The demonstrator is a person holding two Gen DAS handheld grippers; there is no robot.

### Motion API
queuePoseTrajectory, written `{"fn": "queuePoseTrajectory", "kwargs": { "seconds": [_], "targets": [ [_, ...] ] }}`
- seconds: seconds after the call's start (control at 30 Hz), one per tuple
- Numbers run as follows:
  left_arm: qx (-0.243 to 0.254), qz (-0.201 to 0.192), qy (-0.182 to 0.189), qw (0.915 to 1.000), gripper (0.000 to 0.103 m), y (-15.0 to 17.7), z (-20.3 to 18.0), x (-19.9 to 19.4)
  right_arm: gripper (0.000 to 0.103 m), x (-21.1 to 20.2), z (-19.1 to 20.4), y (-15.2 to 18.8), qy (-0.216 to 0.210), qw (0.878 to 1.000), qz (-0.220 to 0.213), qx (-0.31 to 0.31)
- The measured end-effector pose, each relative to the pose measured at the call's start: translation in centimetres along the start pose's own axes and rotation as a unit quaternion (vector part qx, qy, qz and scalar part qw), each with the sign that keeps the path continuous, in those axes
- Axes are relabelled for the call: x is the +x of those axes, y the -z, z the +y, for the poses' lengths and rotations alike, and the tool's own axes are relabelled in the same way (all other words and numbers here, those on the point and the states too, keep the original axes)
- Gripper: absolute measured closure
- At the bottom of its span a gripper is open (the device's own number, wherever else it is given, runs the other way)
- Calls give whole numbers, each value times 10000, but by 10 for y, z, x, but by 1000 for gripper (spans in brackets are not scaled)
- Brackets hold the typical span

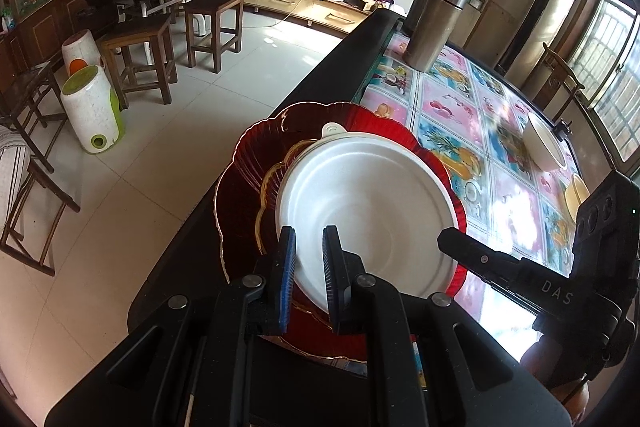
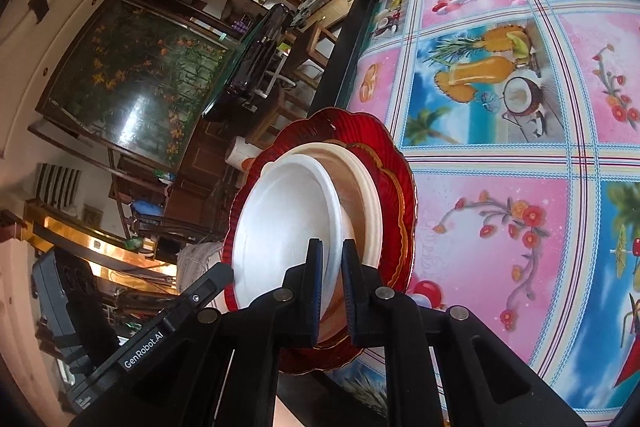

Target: Organize plates and bowls

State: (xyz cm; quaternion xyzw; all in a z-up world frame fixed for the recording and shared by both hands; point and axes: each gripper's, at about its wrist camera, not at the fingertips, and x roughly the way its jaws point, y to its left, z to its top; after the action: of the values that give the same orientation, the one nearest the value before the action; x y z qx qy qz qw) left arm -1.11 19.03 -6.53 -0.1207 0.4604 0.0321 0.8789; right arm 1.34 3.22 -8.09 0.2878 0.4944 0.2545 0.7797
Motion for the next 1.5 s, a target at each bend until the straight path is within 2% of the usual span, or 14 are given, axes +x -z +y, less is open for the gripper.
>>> {"fn": "queuePoseTrajectory", "kwargs": {
  "seconds": [0.1,0.17,0.2,0.27,0.3,0.37,0.47,0.63,0.83,0.9,1.0,1.07,1.23,1.5],
  "targets": [
    [6,-17,-30,10000,92,0,-1,-1,87,-1,0,0,-13,9999,-9,-126],
    [24,-43,-47,10000,92,0,-2,-3,72,-9,1,0,-87,9997,-127,-186],
    [43,-53,-62,10000,92,0,-4,-3,68,-14,3,-1,-67,9993,-228,-282],
    [72,-60,-72,9999,92,0,-7,-4,50,-25,8,-3,52,9979,-413,-489],
    [92,-64,-73,9999,92,1,-8,-5,48,-30,10,-3,-13,9974,-460,-547],
    [153,-76,-88,9998,92,1,-11,-6,48,-39,9,-5,-204,9967,-581,-535],
    [269,-144,-191,9994,92,2,-18,-9,48,-49,2,-8,-105,9955,-773,-543],
    [426,-155,-252,9987,92,4,-29,-10,48,-59,-25,-16,-97,9963,-841,-167],
    [591,-307,-547,9963,91,7,-42,-12,48,-71,-62,-20,268,9927,-1179,-37],
    [650,-366,-641,9952,85,7,-49,-13,48,-75,-78,-22,347,9915,-1250,89],
    [806,-524,-754,9925,66,9,-64,-16,48,-84,-100,-26,354,9898,-1334,347],
    [956,-639,-880,9895,49,10,-75,-18,48,-92,-111,-27,363,9885,-1400,448],
    [1318,-779,-956,9836,43,12,-106,-21,47,-111,-130,-30,257,9861,-1503,665],
    [1863,-689,-866,9763,32,23,-167,-6,44,-151,-164,-33,170,9786,-1776,1027]
  ]
}}
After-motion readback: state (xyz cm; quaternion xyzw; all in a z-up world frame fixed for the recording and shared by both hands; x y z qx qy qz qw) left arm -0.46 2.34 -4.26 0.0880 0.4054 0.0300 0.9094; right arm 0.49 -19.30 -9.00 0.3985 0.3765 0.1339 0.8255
